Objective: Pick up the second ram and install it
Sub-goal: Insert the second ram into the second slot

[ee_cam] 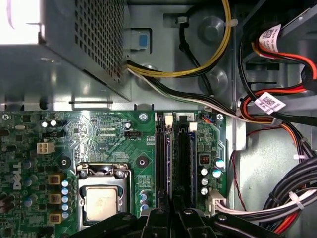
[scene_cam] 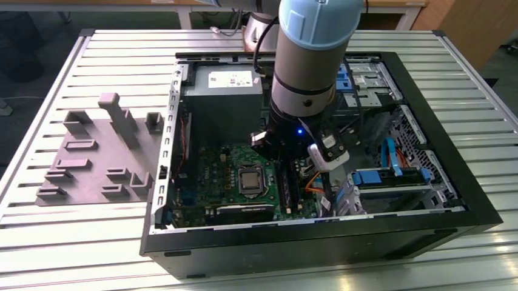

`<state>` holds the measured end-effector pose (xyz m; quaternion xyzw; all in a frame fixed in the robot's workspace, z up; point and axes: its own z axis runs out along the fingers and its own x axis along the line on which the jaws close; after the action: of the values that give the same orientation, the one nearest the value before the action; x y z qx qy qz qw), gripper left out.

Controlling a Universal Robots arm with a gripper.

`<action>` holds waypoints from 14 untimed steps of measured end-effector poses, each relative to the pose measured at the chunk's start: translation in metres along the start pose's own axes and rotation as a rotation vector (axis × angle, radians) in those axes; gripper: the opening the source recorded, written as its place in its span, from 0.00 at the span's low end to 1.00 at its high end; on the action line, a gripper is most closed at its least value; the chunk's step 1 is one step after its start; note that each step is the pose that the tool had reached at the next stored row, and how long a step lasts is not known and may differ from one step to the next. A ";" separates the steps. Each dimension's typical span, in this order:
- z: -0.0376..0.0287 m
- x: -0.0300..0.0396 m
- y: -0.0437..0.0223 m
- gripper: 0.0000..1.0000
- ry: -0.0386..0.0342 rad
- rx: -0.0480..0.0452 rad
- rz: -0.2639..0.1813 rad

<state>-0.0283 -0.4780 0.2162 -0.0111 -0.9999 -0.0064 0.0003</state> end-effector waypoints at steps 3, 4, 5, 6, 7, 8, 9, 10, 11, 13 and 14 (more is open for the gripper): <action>0.0012 -0.0001 0.0004 0.14 0.0000 -0.0009 0.000; 0.0015 -0.0001 0.0007 0.14 0.0000 -0.0010 0.000; 0.0019 -0.0001 0.0010 0.14 0.0000 -0.0010 0.000; 0.0022 -0.0001 0.0012 0.14 0.0000 -0.0011 0.000; 0.0024 0.0000 0.0013 0.14 0.0000 -0.0010 0.000; 0.0025 0.0000 0.0013 0.14 0.0001 -0.0009 0.000; 0.0025 0.0000 0.0013 0.14 0.0001 -0.0009 0.000; 0.0025 0.0000 0.0013 0.14 0.0000 -0.0010 0.000; 0.0026 0.0000 0.0014 0.14 0.0000 -0.0010 0.000; 0.0027 0.0000 0.0014 0.14 0.0000 -0.0011 0.000; 0.0027 0.0000 0.0014 0.14 0.0000 -0.0010 0.000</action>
<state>-0.0283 -0.4766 0.2135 -0.0110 -0.9999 -0.0069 0.0003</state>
